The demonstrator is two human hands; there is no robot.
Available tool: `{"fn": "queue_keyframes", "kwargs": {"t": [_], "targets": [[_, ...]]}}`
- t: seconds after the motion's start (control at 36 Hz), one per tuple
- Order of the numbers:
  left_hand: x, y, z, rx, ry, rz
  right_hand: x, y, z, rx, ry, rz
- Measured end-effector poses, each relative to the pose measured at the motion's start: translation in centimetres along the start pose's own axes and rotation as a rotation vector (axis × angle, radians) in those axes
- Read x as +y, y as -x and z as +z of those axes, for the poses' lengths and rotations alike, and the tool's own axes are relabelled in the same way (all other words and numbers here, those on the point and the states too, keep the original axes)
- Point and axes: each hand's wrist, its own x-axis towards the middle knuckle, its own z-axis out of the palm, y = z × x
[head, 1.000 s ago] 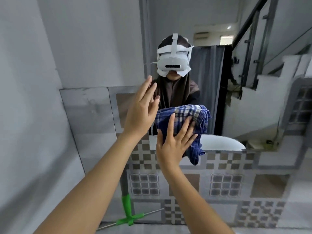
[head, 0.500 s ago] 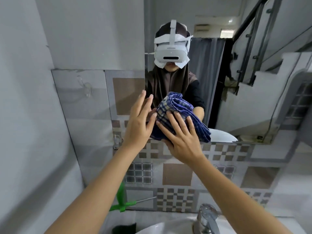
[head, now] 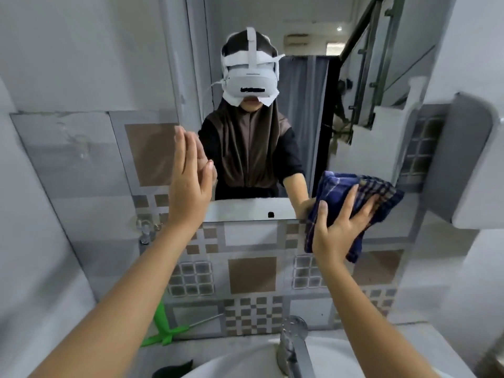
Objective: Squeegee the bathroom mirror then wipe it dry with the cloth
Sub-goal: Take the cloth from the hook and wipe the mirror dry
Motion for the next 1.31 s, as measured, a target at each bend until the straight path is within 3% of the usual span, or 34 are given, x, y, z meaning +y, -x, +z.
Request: {"fn": "queue_keyframes", "kwargs": {"t": [0.14,0.28,0.44,0.78,0.89,1.08,1.22,1.31], "targets": [[0.2,0.0,-1.0,-0.021,0.008,0.024,-3.5,4.3,3.2,0.043,-0.151,0.100],[-0.1,0.8,-2.4,-0.032,0.044,0.095,-7.5,8.7,6.6,-0.004,-0.166,-0.028],[-2.3,4.4,-4.0,-0.117,0.065,0.016,-11.9,12.8,10.3,-0.065,-0.129,-0.121],[-4.2,5.6,-5.1,-0.062,0.342,-0.550,-13.3,14.9,12.0,-0.131,-0.022,-0.292],[-4.1,5.3,-4.9,-0.025,0.399,-0.642,-13.2,14.6,11.1,-0.168,0.001,-0.326],[-3.7,3.8,-6.2,-0.053,0.264,-0.491,-12.8,15.3,7.2,-0.259,-0.094,-0.355],[-3.4,3.9,-8.0,-0.221,0.147,-0.287,-13.2,15.7,4.7,-0.312,-0.241,-0.317],[-2.9,4.7,-9.5,-0.358,0.130,-0.143,-14.2,15.1,3.4,-0.473,-0.394,-0.253]]}}
